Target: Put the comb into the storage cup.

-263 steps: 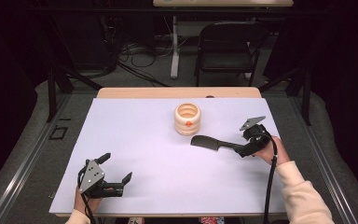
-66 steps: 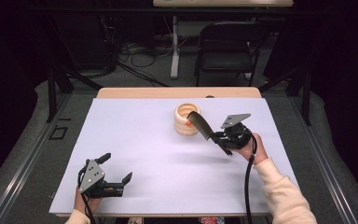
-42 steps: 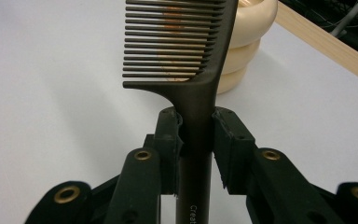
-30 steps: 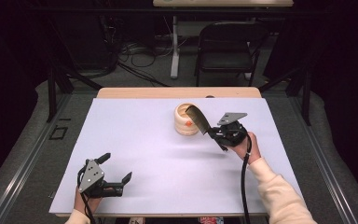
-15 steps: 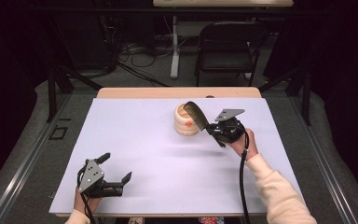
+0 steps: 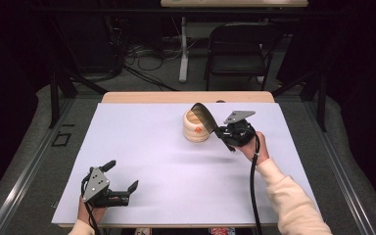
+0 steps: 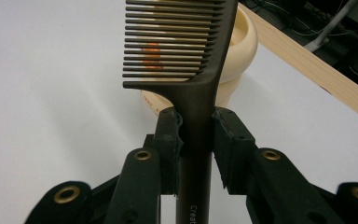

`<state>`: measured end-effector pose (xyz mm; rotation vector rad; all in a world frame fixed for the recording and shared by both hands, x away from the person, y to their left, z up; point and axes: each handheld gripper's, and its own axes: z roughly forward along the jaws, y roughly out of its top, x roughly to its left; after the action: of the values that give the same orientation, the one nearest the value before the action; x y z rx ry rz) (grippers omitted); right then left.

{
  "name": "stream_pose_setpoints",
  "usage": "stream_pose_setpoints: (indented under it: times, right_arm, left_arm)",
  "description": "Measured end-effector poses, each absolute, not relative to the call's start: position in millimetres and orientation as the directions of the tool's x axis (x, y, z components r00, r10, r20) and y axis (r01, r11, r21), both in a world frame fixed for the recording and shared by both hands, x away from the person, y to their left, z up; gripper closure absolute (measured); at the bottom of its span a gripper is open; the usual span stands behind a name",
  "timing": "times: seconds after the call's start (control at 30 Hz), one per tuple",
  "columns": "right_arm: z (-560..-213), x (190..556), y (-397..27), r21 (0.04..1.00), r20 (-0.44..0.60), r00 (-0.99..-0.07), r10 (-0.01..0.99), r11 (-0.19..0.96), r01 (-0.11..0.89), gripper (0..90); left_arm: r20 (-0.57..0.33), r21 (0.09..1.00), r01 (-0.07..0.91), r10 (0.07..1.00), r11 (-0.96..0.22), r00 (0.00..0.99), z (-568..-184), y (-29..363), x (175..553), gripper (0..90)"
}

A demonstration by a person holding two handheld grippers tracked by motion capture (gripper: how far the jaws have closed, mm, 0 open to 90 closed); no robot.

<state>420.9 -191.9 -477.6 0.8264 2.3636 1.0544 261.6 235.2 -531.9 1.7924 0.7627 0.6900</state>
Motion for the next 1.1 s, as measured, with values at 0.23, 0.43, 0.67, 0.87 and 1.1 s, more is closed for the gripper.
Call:
stream_pose_setpoints:
  times: [0.23,0.43,0.67,0.87,1.1]
  right_arm:
    - [-472,423,-189,0.77,-0.14,-0.734,0.664,0.54,0.341,72.0]
    - [-470,424,-188,0.776,-0.142,-0.731,0.668,0.534,0.337,72.1]
    - [-466,426,-187,0.782,-0.139,-0.727,0.672,0.525,0.336,72.0]
    - [-464,429,-186,0.783,-0.14,-0.726,0.673,0.524,0.336,72.0]
    - [-458,431,-184,0.782,-0.143,-0.726,0.673,0.526,0.335,72.1]
  left_arm:
    - [0.102,0.945,0.178,0.767,-0.273,0.633,-532,235,261,0.3]
    - [0.101,0.945,0.18,0.767,-0.272,0.634,-532,235,262,0.3]
    - [0.102,0.945,0.178,0.767,-0.274,0.634,-532,235,262,0.3]
    - [0.102,0.945,0.179,0.766,-0.274,0.635,-532,235,262,0.3]
    - [0.102,0.945,0.178,0.766,-0.274,0.634,-532,235,262,0.3]
